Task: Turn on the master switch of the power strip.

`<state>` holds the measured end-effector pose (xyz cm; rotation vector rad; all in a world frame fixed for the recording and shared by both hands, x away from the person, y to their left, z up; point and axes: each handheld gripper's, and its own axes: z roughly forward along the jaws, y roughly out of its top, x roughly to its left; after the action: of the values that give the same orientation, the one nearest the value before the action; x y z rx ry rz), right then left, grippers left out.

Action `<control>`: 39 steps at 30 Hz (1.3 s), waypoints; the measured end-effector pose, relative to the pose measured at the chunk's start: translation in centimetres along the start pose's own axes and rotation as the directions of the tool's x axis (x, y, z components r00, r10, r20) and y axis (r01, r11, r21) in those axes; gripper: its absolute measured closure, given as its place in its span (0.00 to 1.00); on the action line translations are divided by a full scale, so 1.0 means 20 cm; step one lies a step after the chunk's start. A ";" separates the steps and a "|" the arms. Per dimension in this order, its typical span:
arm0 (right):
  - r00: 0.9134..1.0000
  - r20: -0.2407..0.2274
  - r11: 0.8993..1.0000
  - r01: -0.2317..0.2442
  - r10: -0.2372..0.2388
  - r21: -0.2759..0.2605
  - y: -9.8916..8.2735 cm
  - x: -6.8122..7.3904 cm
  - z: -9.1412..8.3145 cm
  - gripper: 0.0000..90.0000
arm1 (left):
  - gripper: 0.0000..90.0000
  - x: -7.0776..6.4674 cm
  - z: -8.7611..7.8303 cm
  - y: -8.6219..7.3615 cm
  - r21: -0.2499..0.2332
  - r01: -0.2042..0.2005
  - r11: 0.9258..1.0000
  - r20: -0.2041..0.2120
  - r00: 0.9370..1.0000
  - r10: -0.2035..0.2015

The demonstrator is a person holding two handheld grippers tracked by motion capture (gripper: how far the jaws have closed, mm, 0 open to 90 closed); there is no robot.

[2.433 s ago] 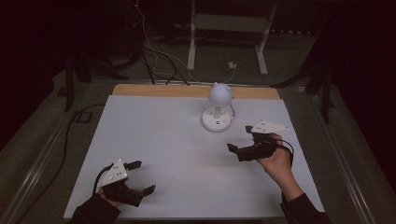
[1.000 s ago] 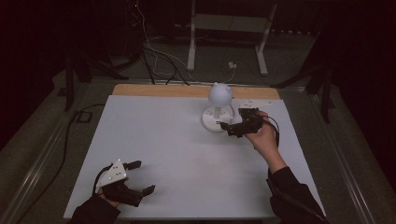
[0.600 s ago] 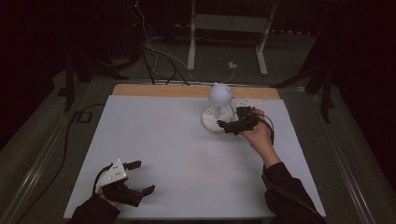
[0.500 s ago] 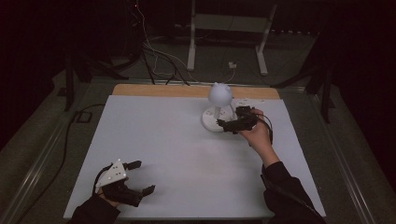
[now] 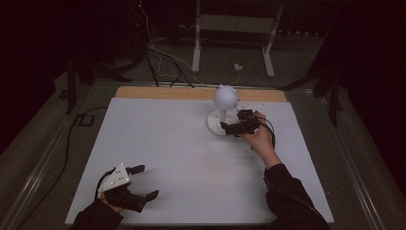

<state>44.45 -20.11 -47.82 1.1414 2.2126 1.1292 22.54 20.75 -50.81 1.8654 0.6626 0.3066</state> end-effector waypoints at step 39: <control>0.977 0.210 0.999 -0.046 0.048 -0.017 0.01 0.00 0.00 0.99 | 0.00 0.00 0.00 0.00 -0.004 0.006 1.000 0.001 1.000 -0.006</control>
<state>44.65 -19.94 -47.64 1.2526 2.0252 0.9890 22.60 20.83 -50.85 1.8598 0.6664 0.3034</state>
